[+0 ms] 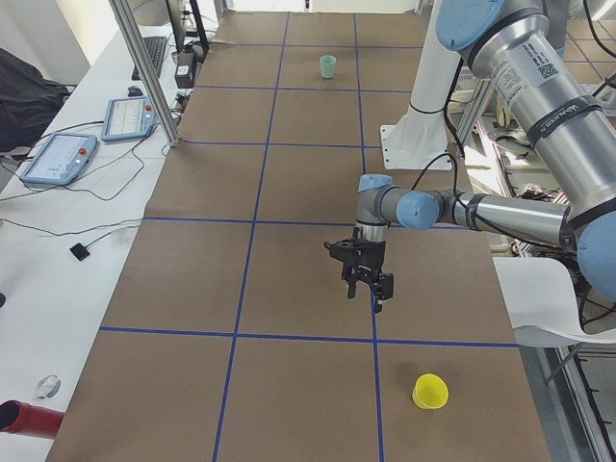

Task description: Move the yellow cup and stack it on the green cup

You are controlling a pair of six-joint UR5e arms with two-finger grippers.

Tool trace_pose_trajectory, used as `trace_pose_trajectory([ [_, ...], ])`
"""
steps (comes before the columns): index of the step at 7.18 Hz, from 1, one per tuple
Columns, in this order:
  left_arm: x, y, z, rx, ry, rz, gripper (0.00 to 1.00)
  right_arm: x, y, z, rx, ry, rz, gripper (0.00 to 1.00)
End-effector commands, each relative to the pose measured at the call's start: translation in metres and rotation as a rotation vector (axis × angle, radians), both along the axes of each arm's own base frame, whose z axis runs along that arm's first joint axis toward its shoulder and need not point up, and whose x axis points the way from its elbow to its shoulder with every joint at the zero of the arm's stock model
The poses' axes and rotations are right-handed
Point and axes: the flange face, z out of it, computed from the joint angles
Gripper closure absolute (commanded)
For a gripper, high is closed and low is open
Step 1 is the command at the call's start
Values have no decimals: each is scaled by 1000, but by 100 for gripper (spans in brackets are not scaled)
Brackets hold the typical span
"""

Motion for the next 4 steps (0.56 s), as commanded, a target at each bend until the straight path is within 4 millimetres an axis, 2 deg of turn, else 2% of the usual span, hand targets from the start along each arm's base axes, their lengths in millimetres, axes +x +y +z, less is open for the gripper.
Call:
trace_pose_trajectory([
  [1,39,27,15,3,-173,-159,0,0,-1,-1,6,1,-2,0],
  [3,56,49,55,39,-301,-270,0,0,-2,-2,9,2,-4,0],
  [4,61,53,74,50,-355,-312,0,0,-1,-2,9,2,-5,1],
])
